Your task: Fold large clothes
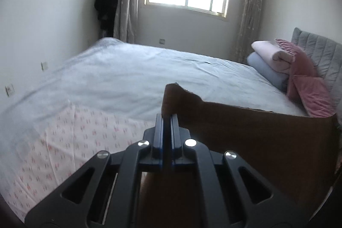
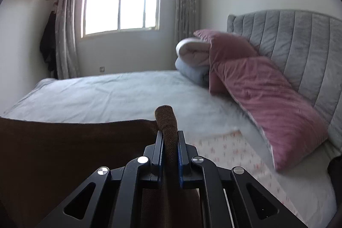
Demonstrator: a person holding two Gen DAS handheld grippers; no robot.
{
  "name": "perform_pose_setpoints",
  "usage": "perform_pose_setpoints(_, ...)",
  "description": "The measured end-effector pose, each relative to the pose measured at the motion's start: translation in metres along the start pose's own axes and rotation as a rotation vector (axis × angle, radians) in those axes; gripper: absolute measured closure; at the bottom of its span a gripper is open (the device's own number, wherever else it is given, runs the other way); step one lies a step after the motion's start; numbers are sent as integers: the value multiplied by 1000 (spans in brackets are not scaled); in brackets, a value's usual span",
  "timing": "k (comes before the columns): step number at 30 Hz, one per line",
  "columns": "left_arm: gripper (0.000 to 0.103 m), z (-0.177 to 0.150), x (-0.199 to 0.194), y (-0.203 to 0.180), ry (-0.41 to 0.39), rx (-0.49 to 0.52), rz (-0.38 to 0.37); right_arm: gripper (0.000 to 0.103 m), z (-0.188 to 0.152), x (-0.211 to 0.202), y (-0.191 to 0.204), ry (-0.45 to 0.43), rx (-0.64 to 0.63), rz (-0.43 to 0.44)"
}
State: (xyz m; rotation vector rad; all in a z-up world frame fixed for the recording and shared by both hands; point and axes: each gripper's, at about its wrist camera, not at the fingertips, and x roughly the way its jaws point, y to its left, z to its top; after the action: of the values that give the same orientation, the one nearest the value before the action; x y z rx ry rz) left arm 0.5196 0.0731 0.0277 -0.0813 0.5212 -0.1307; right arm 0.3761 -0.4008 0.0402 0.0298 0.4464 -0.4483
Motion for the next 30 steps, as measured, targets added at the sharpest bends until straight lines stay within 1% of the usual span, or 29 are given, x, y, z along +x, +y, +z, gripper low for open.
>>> perform_pose_setpoints(1, 96, 3, 9, -2, 2, 5, 15, 94, 6, 12, 5, 2, -3, -6)
perform_pose_setpoints(3, 96, 2, 39, -4, 23, -3, 56, 94, 9, 34, 14, 21, -5, -18)
perform_pose_setpoints(5, 96, -8, 62, -4, 38, -8, 87, 94, 5, 58, 23, 45, -7, -32)
perform_pose_setpoints(6, 96, -16, 78, -4, 52, -2, 111, 94, -1, 73, 26, 65, -10, -38)
perform_pose_setpoints(7, 96, -23, 85, -4, 61, 0, 123, 94, -8, 89, 29, 93, -17, -43)
perform_pose_setpoints(10, 96, -49, 119, -5, 114, 28, 169, 93, -33, 120, 37, 156, -46, -59)
perform_pose_setpoints(12, 96, -65, 138, -3, 158, 27, 183, 93, -52, 139, 40, 208, -72, -65)
perform_pose_setpoints(13, 96, -69, 142, -3, 172, 23, 186, 92, -60, 149, 39, 242, -67, -60)
perform_pose_setpoints(14, 94, -73, 149, -2, 194, 22, 194, 91, -65, 154, 38, 262, -57, -52)
perform_pose_setpoints(16, 92, -76, 160, 2, 261, 13, 235, 88, -72, 166, 33, 328, -37, -45)
perform_pose_setpoints(18, 90, -75, 164, 10, 316, -18, 260, 76, -75, 169, 28, 378, -36, -63)
perform_pose_setpoints(19, 89, -74, 162, 13, 321, -36, 264, 73, -75, 168, 25, 394, -41, -88)
perform_pose_setpoints(20, 82, -70, 154, 18, 312, -60, 254, 65, -73, 166, 22, 397, -43, -102)
perform_pose_setpoints(21, 69, -67, 148, 17, 297, -69, 244, 56, -70, 161, 18, 389, -35, -112)
perform_pose_setpoints(22, 62, -63, 137, 15, 279, -63, 231, 52, -67, 153, 16, 376, -24, -107)
perform_pose_setpoints(23, 47, -59, 125, 7, 253, -40, 210, 48, -62, 141, 18, 351, -13, -76)
perform_pose_setpoints(24, 37, -55, 115, -2, 228, -10, 188, 42, -57, 127, 24, 320, -17, -35)
perform_pose_setpoints(25, 35, -54, 107, -11, 216, 14, 166, 38, -53, 115, 35, 297, -36, -4)
perform_pose_setpoints(26, 33, -53, 99, -24, 217, 27, 127, 33, -49, 108, 43, 286, -52, 19)
perform_pose_setpoints(27, 33, -54, 93, -40, 243, 18, 69, 31, -47, 99, 58, 282, -69, 61)
perform_pose_setpoints(28, 32, -55, 91, -49, 261, 5, 27, 31, -47, 94, 77, 295, -78, 116)
perform_pose_setpoints(30, 25, -62, 87, -80, 322, -34, -111, 31, -49, 86, 110, 320, -88, 199)
